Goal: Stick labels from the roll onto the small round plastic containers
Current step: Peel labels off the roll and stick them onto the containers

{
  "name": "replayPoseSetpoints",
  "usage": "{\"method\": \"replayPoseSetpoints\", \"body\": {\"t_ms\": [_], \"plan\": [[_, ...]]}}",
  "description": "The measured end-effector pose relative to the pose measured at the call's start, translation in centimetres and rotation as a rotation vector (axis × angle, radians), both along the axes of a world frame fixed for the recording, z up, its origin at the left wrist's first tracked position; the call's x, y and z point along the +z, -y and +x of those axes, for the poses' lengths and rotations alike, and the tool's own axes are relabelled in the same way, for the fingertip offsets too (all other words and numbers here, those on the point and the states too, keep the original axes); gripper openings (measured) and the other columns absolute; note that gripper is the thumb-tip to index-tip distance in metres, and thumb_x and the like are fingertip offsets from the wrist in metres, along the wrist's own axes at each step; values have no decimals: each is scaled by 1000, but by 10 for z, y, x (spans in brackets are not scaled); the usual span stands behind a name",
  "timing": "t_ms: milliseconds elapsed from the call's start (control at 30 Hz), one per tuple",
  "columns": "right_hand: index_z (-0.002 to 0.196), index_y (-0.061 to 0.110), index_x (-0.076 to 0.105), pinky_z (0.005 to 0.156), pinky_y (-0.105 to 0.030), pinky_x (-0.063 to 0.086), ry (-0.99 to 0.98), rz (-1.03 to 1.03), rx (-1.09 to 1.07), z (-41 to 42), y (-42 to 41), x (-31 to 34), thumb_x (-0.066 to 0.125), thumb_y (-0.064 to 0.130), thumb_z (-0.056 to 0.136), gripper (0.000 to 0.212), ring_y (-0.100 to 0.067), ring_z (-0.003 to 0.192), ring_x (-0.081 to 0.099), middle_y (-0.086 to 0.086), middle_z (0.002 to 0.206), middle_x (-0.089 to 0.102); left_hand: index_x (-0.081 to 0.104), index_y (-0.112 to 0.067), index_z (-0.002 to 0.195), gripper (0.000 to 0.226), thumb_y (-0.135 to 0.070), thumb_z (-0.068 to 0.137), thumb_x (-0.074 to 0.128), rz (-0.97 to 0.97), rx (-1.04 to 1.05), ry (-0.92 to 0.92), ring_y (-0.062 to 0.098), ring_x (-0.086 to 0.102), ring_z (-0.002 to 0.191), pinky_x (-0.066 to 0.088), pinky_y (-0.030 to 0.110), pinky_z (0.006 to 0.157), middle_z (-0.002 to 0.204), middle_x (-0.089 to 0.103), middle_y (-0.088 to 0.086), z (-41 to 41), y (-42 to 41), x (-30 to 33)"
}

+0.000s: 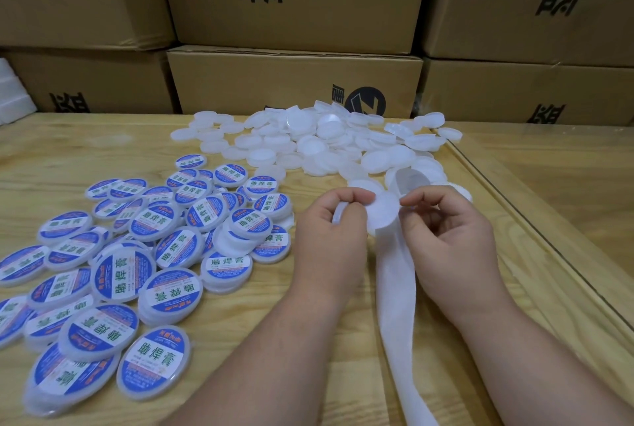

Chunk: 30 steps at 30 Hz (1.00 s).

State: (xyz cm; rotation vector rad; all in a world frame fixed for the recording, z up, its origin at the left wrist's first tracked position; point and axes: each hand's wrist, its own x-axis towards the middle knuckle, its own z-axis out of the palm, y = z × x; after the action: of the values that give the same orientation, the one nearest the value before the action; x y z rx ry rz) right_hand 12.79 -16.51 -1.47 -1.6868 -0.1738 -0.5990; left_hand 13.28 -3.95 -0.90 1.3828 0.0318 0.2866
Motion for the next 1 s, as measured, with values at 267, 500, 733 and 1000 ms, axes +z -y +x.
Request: {"method": "replayPoseSetpoints", "body": {"t_ms": [267,500,733,1000], "plan": [[86,32,72,55,-17,43,-1,3,14,0,1,-1,77,4,86,28,-11,56,44,-3,78,54,73,-28,70,24,-22,71,50,4,-49,-8,12,46,54,40,18,47,64,61,-11,-2,0,2],[87,40,73,58,-16,45,11,22,15,-3,-2,2,73,-2,87,42,-10,60,46,4,80,57,72,-29,70,23,-23,73,50,28,-55,9,16,45,56,38,19,47,63,59,-10,-2,0,1],[78,27,73,60,-16,46,8,-3,-19,-4,-1,3,75,4,87,25,-11,63,52,-14,83,64,73,-28,72,22,-25,76,51,-47,-76,23,13,49,56,39,16,46,66,61,-5,0,-2,0],[74,26,73,47,-21,37,-187,325,98,-3,2,7,73,16,90,19,-7,49,42,9,61,53,47,-21,101,28,-28,76,37,-408,-217,-25,26,54,52,22,24,42,83,72,21,0,-9,6]]}}
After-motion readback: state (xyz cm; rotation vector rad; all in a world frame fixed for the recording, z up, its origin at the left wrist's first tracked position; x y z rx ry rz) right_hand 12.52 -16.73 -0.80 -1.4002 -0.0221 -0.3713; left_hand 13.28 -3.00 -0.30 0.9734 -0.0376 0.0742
